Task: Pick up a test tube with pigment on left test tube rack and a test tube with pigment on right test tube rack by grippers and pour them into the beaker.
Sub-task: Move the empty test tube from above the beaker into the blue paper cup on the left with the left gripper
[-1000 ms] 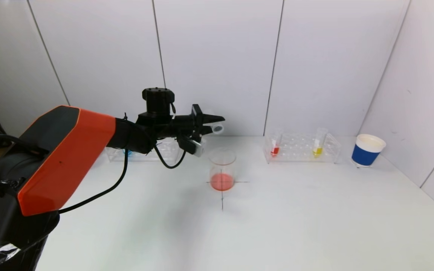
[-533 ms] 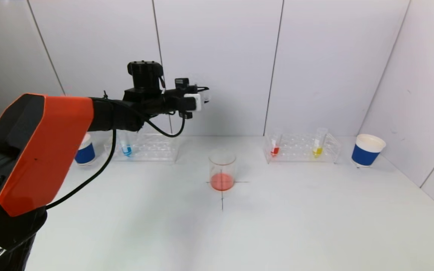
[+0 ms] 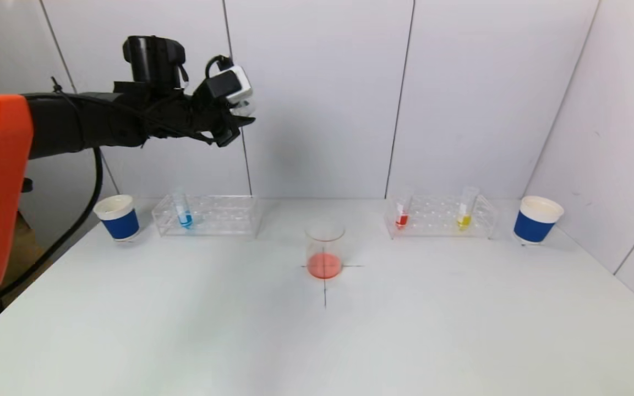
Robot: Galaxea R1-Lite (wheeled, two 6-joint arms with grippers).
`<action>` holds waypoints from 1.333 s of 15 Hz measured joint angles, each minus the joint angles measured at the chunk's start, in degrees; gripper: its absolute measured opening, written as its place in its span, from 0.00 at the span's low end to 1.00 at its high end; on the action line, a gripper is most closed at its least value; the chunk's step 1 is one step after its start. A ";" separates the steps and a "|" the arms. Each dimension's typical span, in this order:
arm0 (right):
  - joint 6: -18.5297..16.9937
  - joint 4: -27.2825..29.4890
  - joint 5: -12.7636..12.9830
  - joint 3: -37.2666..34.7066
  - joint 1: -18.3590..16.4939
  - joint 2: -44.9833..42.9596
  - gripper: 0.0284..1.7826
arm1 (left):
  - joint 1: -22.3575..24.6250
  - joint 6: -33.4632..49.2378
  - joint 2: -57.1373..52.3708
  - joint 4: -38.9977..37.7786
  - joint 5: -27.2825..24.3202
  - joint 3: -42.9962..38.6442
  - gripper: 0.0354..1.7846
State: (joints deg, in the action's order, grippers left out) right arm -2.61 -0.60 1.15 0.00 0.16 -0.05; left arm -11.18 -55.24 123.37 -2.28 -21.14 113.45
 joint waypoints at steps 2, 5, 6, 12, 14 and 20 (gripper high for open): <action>-0.02 0.00 -0.02 0.00 0.00 0.00 0.99 | 1.87 6.97 -3.00 3.32 0.24 0.00 0.25; -0.02 0.02 0.00 0.00 0.00 0.00 0.99 | 6.83 18.97 -7.13 6.30 0.39 -0.11 0.25; -0.02 0.00 -0.02 0.00 0.00 0.00 0.99 | 9.17 22.94 -8.57 7.81 0.39 -0.90 0.25; -0.02 0.00 0.00 0.00 0.00 0.00 0.99 | 23.00 44.15 -14.91 9.39 1.72 -10.75 0.25; -0.02 0.02 0.00 0.00 0.00 0.00 0.99 | 26.61 46.51 -16.18 6.83 4.36 -15.46 0.25; -0.02 0.02 -0.02 0.00 0.00 0.00 0.99 | 34.55 49.07 -16.13 -14.77 6.78 -31.15 0.25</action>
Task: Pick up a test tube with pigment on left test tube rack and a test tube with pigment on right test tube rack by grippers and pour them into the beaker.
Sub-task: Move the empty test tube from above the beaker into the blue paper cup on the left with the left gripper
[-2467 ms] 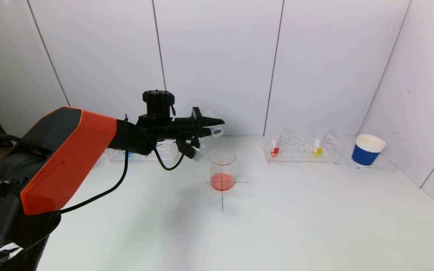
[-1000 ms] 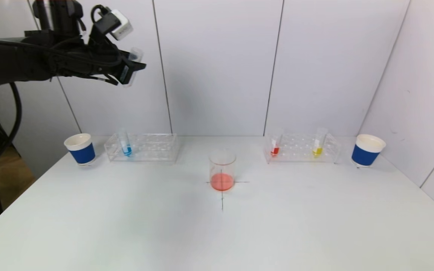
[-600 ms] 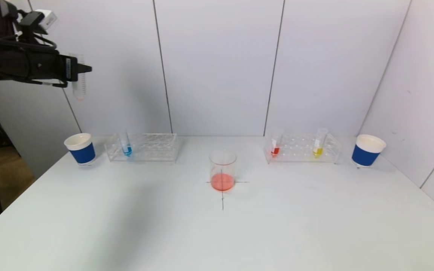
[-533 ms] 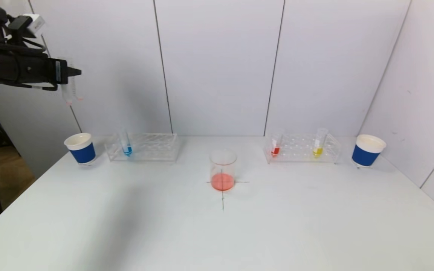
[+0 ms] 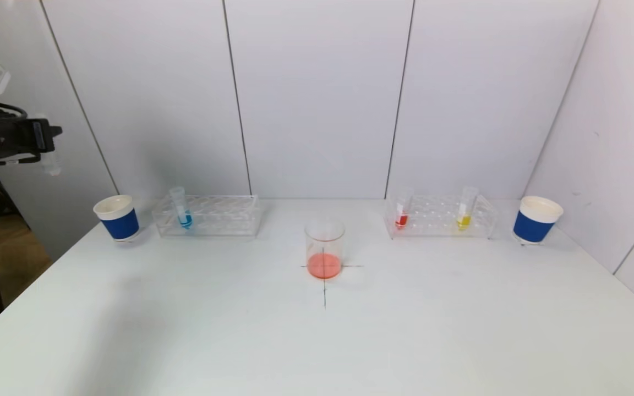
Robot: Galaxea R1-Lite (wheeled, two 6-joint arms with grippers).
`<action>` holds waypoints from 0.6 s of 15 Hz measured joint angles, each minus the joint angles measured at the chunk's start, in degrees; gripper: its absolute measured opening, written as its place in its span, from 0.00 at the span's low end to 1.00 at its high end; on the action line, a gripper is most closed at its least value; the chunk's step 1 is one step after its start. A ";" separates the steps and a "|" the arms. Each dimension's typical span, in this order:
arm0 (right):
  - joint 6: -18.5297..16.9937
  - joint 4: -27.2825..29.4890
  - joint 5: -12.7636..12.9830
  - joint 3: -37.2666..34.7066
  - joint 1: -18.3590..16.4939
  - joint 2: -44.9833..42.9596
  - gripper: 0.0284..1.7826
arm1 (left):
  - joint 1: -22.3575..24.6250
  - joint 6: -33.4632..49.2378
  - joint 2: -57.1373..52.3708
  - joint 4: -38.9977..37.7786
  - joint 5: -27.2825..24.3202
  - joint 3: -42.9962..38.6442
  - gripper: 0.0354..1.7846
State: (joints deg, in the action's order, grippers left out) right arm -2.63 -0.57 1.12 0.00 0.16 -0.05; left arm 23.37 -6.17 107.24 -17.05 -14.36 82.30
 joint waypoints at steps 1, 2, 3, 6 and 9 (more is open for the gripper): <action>0.00 -0.02 0.04 0.00 0.00 0.00 0.99 | 0.79 0.28 0.73 -3.19 0.67 -1.71 0.25; 0.00 -0.02 0.02 0.00 0.00 0.00 0.99 | 1.13 0.69 1.61 -5.68 0.96 -2.95 0.25; 0.00 -0.02 0.00 0.00 0.00 0.00 0.99 | 1.21 1.18 2.55 -7.58 0.98 -3.85 0.25; 0.02 -0.02 0.02 0.00 0.00 0.00 0.99 | 1.46 1.66 6.02 -12.82 1.00 -5.16 0.25; 0.00 -0.02 0.04 0.00 0.00 0.00 0.99 | 1.13 1.49 9.96 -18.12 0.96 -5.34 0.25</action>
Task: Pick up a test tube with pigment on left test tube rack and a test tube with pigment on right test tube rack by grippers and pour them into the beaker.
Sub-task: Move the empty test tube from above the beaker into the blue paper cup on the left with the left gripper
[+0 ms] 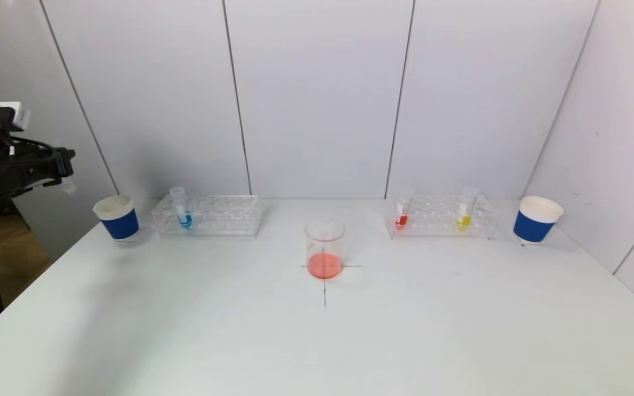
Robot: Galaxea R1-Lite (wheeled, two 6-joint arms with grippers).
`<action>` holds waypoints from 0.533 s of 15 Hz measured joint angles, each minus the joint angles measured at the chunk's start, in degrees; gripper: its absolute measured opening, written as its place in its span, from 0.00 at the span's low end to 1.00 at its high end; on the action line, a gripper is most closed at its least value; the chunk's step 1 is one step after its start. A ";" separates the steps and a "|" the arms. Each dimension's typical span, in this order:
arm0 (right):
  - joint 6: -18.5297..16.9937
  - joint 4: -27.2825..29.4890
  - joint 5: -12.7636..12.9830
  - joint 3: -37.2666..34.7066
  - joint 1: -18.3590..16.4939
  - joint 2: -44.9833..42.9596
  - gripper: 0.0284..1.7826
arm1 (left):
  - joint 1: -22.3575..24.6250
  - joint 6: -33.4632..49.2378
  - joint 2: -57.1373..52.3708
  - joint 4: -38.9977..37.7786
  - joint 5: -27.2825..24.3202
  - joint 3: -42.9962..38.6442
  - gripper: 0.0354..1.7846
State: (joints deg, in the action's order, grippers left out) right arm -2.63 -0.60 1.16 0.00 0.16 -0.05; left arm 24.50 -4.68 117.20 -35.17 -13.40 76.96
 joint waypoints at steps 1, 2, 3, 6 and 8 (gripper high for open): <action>0.00 0.00 -0.01 0.00 0.00 0.00 0.99 | 0.02 -0.02 1.27 -1.16 -0.05 0.18 0.25; 0.00 0.00 -0.01 0.00 0.00 0.00 0.99 | 0.07 -0.09 2.47 -2.12 -0.02 0.46 0.25; 0.00 0.00 -0.01 0.00 0.00 0.00 0.99 | -0.04 -0.11 3.69 -2.95 -0.02 0.74 0.25; 0.00 0.00 -0.01 0.00 0.00 0.00 0.99 | -0.87 -0.13 6.64 -4.13 -0.11 1.89 0.25; 0.00 0.00 -0.01 0.00 0.00 0.00 0.99 | -1.35 -0.13 8.22 -4.90 -0.13 2.94 0.25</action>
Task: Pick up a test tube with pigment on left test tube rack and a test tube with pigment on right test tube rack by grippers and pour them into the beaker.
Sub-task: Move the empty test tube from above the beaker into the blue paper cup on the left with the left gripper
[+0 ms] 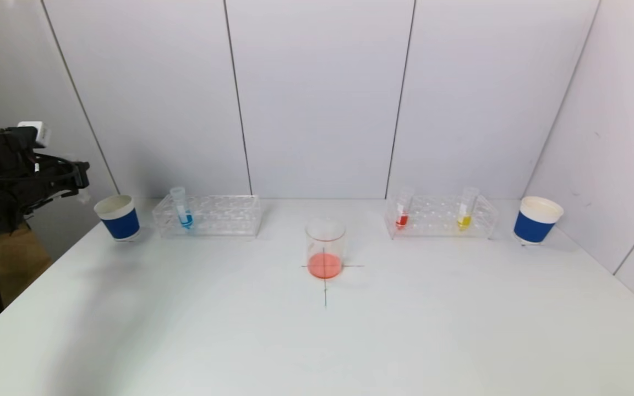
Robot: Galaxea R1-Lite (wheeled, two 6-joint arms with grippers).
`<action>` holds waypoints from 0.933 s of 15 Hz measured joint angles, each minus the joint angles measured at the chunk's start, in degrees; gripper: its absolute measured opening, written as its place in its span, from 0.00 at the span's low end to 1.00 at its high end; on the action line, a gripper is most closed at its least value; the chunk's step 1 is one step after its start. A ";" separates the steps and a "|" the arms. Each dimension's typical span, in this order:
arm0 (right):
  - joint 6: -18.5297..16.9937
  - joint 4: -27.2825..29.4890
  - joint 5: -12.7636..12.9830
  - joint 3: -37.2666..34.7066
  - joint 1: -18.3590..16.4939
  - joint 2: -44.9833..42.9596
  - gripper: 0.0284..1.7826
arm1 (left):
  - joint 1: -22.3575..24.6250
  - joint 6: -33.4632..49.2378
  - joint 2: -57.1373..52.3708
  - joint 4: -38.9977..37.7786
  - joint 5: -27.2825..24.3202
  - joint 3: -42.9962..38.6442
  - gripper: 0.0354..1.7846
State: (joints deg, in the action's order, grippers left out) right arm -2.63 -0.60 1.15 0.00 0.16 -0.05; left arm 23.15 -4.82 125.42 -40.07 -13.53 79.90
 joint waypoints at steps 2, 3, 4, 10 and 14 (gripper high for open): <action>0.00 0.00 0.00 0.00 0.00 0.00 0.99 | -0.88 0.00 1.16 -0.30 -0.16 0.98 0.25; 0.00 0.02 0.01 0.00 0.00 0.00 0.99 | -1.18 0.00 1.60 -0.28 -0.20 1.39 0.25; 0.00 0.00 0.00 0.00 0.00 0.00 0.99 | -1.38 0.02 2.06 -0.30 -0.20 1.99 0.25; 0.00 0.00 0.00 0.00 0.00 0.00 0.99 | -2.68 0.00 4.88 -0.37 -0.18 4.91 0.25; 0.02 0.02 0.00 0.00 0.00 0.00 0.99 | -3.06 0.00 6.19 -2.32 0.02 4.52 0.25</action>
State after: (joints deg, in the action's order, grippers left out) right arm -2.61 -0.57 1.15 0.00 0.16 -0.05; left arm 20.09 -4.82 131.61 -42.39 -13.51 84.42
